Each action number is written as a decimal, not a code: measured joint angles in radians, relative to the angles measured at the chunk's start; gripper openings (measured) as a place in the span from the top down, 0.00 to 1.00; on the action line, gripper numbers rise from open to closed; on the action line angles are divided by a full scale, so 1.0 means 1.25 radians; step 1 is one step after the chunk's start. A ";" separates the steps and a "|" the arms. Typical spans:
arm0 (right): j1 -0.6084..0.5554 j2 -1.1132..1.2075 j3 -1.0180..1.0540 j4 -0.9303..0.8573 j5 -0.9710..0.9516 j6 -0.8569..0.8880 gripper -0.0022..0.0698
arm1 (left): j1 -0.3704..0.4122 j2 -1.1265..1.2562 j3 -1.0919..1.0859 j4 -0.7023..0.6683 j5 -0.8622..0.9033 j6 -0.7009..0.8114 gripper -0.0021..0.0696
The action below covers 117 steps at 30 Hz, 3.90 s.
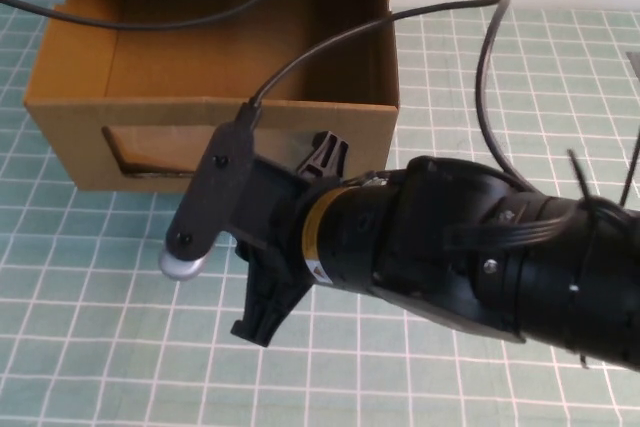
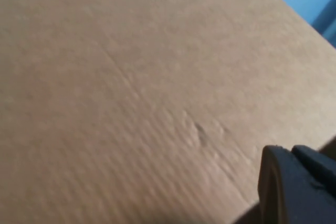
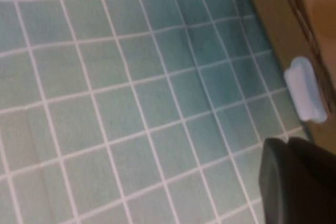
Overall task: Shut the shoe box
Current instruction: Close the shoe box with your right arm
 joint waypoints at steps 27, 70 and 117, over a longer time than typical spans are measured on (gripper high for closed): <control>0.000 0.199 -0.006 -0.842 -0.065 0.611 0.99 | 0.006 0.056 -0.007 -0.020 -0.070 0.000 0.98; -0.225 0.423 -0.326 -0.892 -0.199 0.742 0.99 | 0.008 0.056 -0.009 -0.039 -0.056 0.005 0.98; -0.257 0.351 -0.425 -0.594 -0.232 0.764 0.99 | 0.008 0.055 -0.009 -0.032 -0.059 0.015 0.98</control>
